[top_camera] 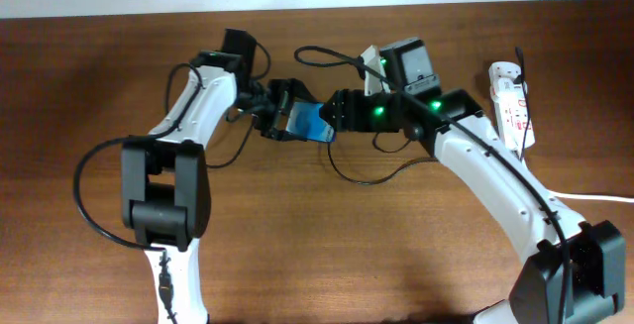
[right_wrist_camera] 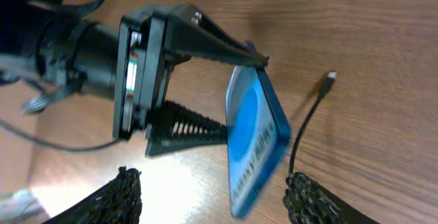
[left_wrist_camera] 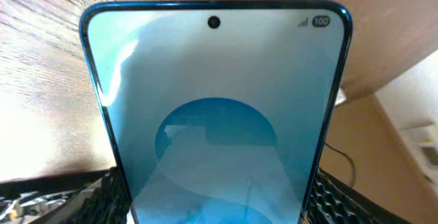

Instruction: Plug charger to phone and switch on socket

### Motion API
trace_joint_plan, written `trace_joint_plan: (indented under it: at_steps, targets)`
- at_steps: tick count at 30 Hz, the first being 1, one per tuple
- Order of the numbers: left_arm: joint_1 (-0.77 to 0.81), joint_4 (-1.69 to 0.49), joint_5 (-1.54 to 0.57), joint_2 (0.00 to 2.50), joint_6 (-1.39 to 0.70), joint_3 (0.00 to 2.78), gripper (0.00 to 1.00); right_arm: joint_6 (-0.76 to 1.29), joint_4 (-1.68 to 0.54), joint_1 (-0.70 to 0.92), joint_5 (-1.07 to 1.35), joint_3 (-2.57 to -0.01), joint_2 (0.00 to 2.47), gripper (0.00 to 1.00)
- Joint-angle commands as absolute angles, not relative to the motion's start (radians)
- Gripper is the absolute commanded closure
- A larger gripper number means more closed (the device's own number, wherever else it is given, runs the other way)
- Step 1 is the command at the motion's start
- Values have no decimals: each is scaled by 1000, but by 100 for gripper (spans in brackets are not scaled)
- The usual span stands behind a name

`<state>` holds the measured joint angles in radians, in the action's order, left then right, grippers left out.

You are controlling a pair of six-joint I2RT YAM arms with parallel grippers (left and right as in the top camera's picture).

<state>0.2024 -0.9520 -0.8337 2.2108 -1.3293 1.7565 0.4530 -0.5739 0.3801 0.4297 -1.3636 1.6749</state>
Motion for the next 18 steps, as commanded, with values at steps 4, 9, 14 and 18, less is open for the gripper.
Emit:
trace_joint_plan:
  at_steps: [4, 9, 14, 18]
  targets:
    - [220, -951, -852, 2210, -1340, 1777, 100, 586, -588, 386, 343, -1378, 1744, 40]
    - [220, -951, -853, 2210, -1355, 1777, 100, 622, -612, 387, 317, -1378, 1760, 41]
    - [231, -951, -922, 2210, -1366, 1777, 100, 661, -579, 406, 318, -1378, 1801, 41]
    - [237, -952, -929, 2210, -1369, 1777, 100, 664, -548, 438, 263, -1378, 1810, 43]
